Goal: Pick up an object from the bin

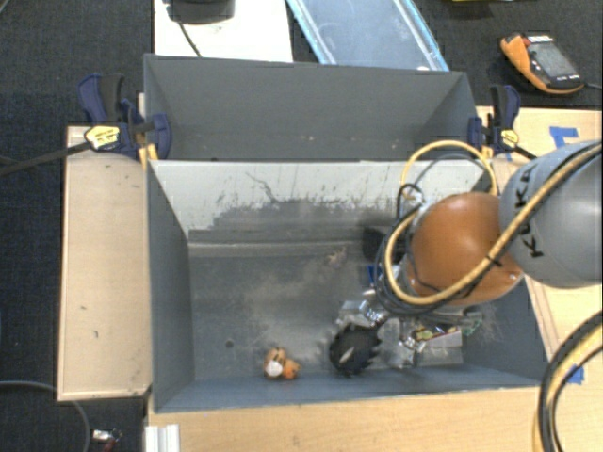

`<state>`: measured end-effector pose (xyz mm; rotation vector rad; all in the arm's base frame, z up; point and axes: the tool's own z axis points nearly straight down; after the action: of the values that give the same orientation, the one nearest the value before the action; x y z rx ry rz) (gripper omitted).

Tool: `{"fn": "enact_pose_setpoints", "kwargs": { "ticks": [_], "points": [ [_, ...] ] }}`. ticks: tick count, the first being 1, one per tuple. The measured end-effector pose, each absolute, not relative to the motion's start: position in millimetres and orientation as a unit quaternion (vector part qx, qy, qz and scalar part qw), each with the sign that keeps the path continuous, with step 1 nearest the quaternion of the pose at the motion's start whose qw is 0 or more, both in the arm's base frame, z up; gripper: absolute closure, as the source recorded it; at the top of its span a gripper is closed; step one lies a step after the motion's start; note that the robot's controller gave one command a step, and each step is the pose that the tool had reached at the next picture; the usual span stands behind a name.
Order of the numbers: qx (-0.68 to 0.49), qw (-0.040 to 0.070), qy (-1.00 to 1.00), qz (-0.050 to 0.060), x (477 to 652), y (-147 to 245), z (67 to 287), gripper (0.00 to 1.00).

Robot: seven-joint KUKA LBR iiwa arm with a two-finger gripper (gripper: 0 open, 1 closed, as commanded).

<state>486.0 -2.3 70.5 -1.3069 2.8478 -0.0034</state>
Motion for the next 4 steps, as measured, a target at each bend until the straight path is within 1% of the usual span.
{"fn": "enact_pose_setpoints", "kwargs": {
  "ticks": [1,2,3,4],
  "points": [
    [-0.320,0.005,0.947,-0.001,498.0,8,97,0.00],
    [-0.422,0.009,0.906,-0.002,490.0,4,79,1.00],
    [-0.422,0.009,0.906,-0.002,490.0,4,79,1.00],
    [-0.421,0.007,0.907,0.000,488.8,4,99,1.00]
  ]
}}
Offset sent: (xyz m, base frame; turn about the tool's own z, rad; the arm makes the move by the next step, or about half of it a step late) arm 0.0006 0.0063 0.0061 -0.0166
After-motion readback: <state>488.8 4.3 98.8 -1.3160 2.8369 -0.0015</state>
